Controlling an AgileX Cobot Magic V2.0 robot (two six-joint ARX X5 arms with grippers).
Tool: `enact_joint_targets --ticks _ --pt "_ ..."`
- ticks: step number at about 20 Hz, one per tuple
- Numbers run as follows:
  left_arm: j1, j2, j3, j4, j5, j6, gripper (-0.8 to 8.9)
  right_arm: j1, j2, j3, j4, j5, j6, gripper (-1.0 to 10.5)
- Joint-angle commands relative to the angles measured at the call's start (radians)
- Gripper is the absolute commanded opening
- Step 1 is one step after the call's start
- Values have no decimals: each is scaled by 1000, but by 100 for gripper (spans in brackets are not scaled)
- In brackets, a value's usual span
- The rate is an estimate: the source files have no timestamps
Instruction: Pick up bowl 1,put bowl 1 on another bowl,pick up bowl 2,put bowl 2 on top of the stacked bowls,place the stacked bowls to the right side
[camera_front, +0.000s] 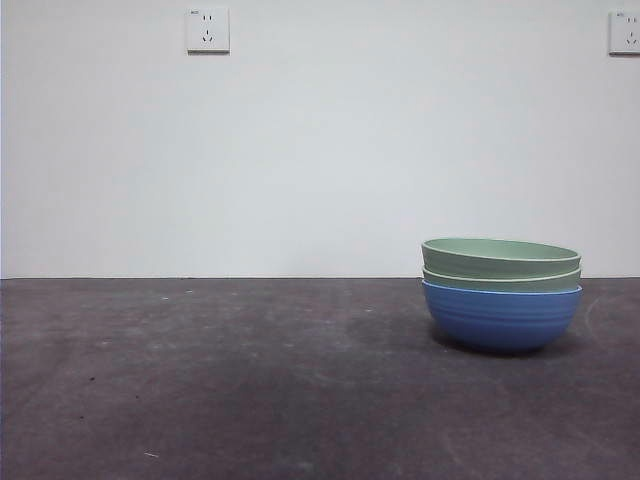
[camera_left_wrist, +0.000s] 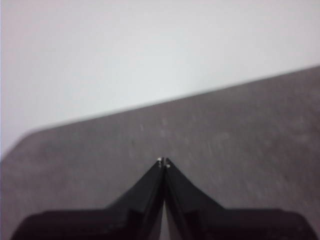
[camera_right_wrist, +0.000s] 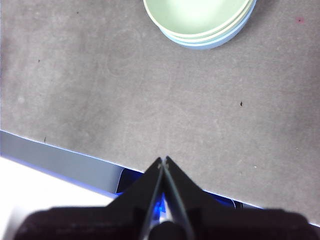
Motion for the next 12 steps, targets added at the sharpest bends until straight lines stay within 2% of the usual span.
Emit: enact_joint_targets --ticks 1,4,7,12 --pt "3 -3 -14 -42 1 -38 -4 2 -1 -9 5 3 -9 6" --pt "3 -3 -14 -165 2 -116 -4 2 0 -9 5 3 -9 6" --pt "3 -3 -14 -165 5 -212 -3 2 0 -9 5 3 -9 6" --pt "3 -3 -14 -166 -2 -212 -3 2 0 -9 6 3 -9 6"
